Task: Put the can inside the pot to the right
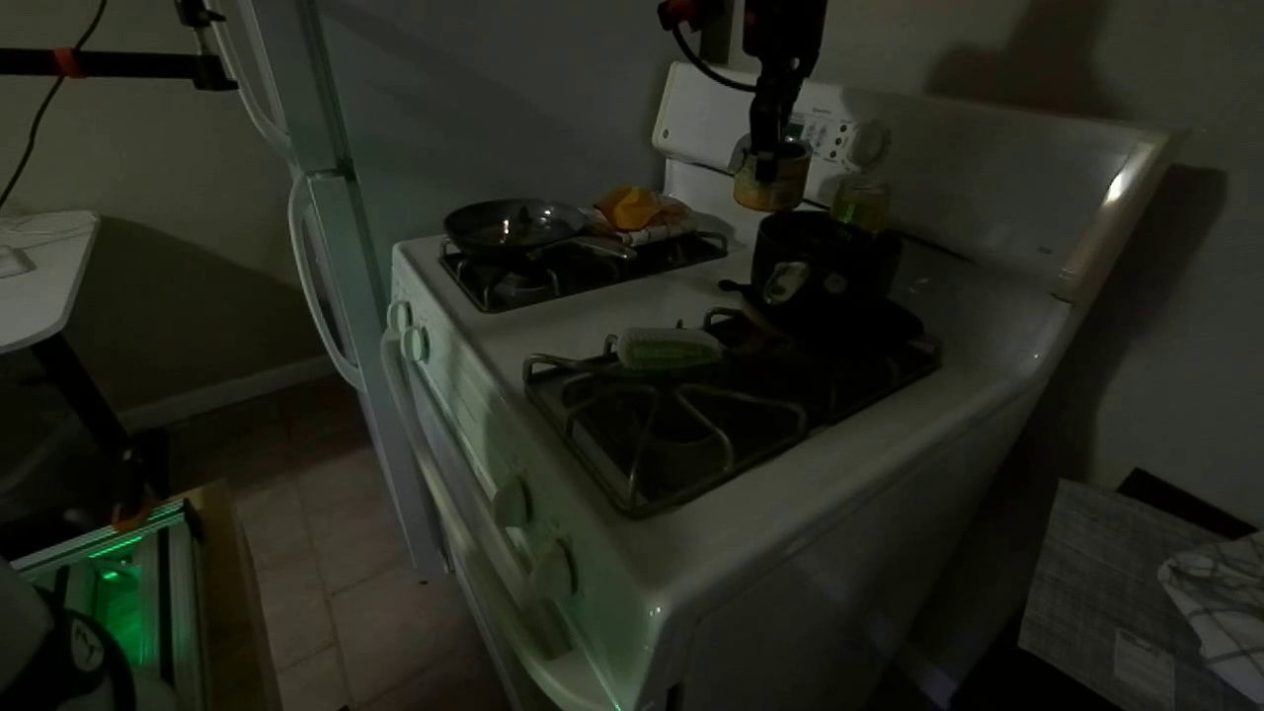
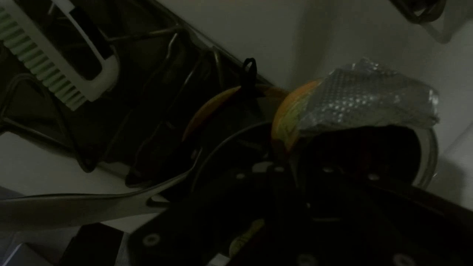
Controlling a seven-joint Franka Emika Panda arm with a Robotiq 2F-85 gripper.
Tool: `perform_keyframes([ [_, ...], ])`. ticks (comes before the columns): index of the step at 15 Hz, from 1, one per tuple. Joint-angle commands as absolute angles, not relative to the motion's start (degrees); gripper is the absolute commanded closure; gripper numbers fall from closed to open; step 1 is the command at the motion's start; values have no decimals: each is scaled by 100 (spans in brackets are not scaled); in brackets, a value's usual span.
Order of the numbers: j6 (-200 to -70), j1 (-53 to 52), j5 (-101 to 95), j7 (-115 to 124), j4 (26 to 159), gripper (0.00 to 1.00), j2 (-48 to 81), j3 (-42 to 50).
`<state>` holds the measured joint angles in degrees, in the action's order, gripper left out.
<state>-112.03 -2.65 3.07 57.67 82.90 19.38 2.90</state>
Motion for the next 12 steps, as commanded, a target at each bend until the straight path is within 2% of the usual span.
perform_keyframes([
  [1, -10970, -243, 413, 6099, 7713, 97, 2359, 333],
  [12, -10764, -185, 160, 6621, 7128, 97, 2805, 593],
])
